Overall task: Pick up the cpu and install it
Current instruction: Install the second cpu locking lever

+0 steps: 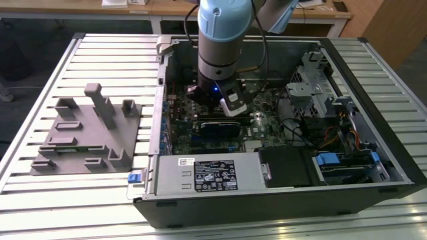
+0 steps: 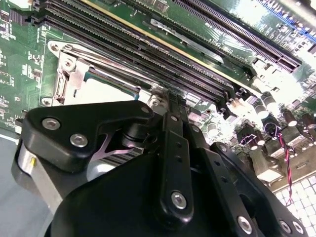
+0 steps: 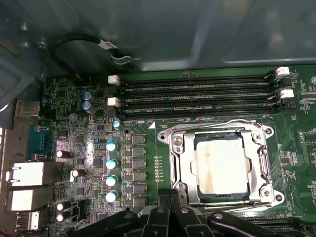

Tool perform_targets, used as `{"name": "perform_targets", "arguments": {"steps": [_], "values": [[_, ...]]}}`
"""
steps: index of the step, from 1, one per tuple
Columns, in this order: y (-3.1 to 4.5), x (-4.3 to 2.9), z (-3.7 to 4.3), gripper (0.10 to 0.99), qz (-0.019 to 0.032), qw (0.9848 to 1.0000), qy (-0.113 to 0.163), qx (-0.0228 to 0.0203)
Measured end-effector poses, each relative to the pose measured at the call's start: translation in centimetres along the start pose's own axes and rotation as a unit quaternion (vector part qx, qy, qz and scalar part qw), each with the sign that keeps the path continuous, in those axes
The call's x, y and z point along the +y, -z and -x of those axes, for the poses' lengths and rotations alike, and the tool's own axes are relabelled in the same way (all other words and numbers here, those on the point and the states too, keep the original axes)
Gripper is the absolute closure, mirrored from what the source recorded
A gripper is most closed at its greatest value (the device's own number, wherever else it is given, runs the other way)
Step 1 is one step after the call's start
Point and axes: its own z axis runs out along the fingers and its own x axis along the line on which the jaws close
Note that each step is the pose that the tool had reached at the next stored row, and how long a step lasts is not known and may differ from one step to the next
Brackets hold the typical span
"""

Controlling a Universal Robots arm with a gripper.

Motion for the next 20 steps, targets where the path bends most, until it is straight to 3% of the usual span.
{"name": "perform_targets", "arguments": {"steps": [20], "values": [[3.83,0.85,-0.1,0.98,-0.0002,1.0,0.0,0.0]]}}
